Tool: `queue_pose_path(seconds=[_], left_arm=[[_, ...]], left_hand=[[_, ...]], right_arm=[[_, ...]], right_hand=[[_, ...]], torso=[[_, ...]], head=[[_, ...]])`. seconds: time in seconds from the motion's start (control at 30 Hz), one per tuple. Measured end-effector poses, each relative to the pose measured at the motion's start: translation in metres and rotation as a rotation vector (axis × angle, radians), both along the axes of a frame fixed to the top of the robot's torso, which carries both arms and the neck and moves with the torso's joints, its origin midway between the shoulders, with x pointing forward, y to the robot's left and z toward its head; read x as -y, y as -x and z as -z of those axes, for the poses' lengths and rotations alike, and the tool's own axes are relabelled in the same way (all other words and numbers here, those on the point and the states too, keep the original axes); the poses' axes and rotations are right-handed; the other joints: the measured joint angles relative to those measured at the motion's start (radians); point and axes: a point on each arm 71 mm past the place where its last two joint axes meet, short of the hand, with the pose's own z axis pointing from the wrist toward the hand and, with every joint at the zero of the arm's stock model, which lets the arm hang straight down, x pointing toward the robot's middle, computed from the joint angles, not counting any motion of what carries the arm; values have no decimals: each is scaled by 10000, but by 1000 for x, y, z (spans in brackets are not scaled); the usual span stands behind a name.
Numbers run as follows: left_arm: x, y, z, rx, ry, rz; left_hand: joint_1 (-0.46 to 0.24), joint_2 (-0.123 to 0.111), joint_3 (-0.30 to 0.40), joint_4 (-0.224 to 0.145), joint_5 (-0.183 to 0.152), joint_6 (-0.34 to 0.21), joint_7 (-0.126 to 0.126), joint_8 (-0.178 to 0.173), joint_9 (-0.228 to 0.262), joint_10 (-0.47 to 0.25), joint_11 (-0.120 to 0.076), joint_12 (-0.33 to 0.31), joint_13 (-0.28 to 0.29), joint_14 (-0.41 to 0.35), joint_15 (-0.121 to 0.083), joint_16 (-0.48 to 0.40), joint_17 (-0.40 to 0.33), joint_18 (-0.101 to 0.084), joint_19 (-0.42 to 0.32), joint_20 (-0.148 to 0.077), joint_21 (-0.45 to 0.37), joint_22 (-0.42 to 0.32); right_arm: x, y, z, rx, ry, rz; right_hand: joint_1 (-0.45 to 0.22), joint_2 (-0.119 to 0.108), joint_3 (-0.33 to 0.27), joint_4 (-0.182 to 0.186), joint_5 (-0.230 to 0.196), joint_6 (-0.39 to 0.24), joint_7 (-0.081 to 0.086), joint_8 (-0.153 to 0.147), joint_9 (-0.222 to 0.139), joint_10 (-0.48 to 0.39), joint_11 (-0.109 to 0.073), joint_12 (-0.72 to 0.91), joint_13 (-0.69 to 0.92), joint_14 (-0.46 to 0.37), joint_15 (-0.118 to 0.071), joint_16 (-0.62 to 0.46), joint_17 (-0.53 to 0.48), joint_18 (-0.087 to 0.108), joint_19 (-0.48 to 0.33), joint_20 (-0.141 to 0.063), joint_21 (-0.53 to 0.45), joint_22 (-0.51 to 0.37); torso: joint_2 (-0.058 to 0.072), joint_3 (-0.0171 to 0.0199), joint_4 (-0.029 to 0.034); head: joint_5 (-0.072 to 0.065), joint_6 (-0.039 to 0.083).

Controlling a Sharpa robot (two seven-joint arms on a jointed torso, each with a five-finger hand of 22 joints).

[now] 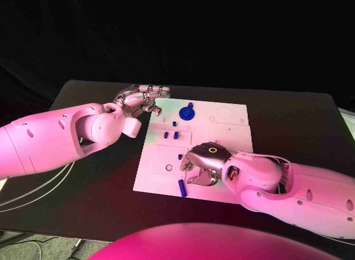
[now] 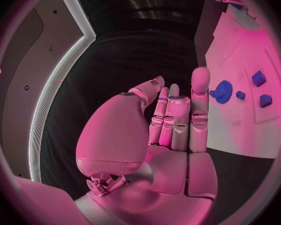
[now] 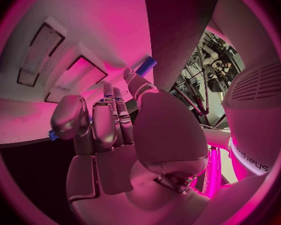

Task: Assemble the parts on the task board

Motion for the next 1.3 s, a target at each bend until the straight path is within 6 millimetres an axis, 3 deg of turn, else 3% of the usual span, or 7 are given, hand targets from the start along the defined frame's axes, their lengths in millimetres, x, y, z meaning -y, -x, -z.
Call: queue_pose_path(seconds=[0.33,0.43,0.63,0.93,1.07,1.2,1.3], left_arm=[[0,0,0,-37,-15,29],[0,0,0,-49,-17,41],[0,0,1,-73,-24,64],[-1,1,2,-97,-38,71],[-2,1,2,-109,-51,53],[-2,1,3,-125,-55,54],[-2,2,4,-136,-53,66]], left_hand=[[0,0,0,0,0,0,0,0,0,-36,-36,0,-9,1,0,0,-14,0,0,0,-56,-10],[0,0,-28,-28,0,0,0,0,0,-36,-36,0,-8,1,-1,0,-14,141,0,0,-56,-11],[26,27,-28,-28,0,0,0,0,0,-73,1,0,-8,1,-1,0,-26,154,0,0,-55,-10],[40,40,-28,-28,0,0,0,0,0,-73,1,0,-8,2,-1,0,-26,154,0,0,-55,-9],[40,40,-28,-28,0,0,0,0,0,-72,1,0,-8,2,-2,0,-43,154,0,0,-55,-9],[40,40,-28,-28,0,0,0,0,0,-72,1,0,-8,2,-2,0,-45,153,0,0,-55,-9],[39,40,-28,-28,0,0,0,0,0,-72,1,0,-7,2,-2,0,-45,154,0,0,-55,-9]], right_arm=[[2,0,0,124,47,-33],[4,1,0,173,25,-10],[6,5,-6,363,-376,-81],[2,15,-17,398,-1182,-656],[-2,19,-19,262,-1419,-925],[-11,24,-21,55,-1518,-1278],[-23,28,-20,-189,-1357,-1654]], right_hand=[[236,236,-54,0,0,114,-36,0,19,41,-105,170,15,38,-38,0,-67,0,0,0,0,0],[329,328,-50,-4,0,114,-36,1,22,65,-81,181,15,38,-38,0,-79,0,0,0,0,0],[597,459,130,-184,0,64,-43,1,-16,215,-76,344,9,38,-38,0,-118,1,1,1,0,9],[697,353,335,-388,197,-156,-93,1,-32,1642,-550,1538,623,21,-377,417,406,1,273,-278,447,626],[730,307,289,-434,258,-196,-165,1,-31,1887,-660,2443,1298,20,-593,531,556,2,298,-471,586,810],[734,234,254,-585,297,-442,-352,1,-31,1139,-967,5955,2290,20,-667,784,847,1,397,-576,823,1145],[734,238,382,-714,337,-787,-461,1,-45,1319,-790,6416,2298,19,-737,1032,1177,1,451,-630,1029,1429]], torso=[[-12,-1,-2],[-12,1,-4],[-13,5,-5],[-17,-3,7],[-26,-7,7],[-41,-18,14],[-56,-33,22]], head=[[4,0],[4,0],[28,0],[180,0],[293,0],[420,0],[500,0]])
